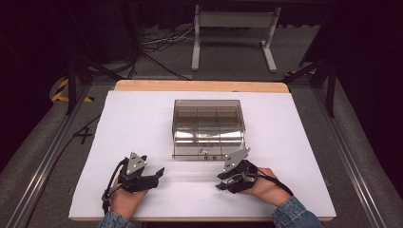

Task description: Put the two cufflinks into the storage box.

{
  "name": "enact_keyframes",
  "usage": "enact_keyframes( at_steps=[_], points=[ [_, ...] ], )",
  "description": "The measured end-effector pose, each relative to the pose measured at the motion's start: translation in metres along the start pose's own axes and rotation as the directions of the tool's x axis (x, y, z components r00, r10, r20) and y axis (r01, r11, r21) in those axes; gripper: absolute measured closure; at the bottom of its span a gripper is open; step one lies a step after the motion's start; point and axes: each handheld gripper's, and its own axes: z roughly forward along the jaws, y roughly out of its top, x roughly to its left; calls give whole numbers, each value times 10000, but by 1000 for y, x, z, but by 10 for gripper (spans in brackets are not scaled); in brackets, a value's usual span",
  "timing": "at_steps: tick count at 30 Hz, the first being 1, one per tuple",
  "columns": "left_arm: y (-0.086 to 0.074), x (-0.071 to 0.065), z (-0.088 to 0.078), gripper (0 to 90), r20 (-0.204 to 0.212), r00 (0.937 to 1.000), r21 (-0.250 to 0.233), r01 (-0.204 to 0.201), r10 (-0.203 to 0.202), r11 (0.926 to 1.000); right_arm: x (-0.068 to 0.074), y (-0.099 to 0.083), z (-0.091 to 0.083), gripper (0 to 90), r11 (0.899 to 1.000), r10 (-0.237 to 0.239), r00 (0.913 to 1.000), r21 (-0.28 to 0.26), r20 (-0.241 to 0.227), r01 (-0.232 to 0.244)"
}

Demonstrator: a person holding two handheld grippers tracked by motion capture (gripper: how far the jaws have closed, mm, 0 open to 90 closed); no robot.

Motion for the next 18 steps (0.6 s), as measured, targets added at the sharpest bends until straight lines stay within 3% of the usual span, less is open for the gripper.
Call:
enact_keyframes(
  at_steps=[18],
  points=[
    [0,0,0,212,6,10000,6,5,-5,10000,-1,-4,9,664,9990,-104,9999,429,8,103]
  ],
)
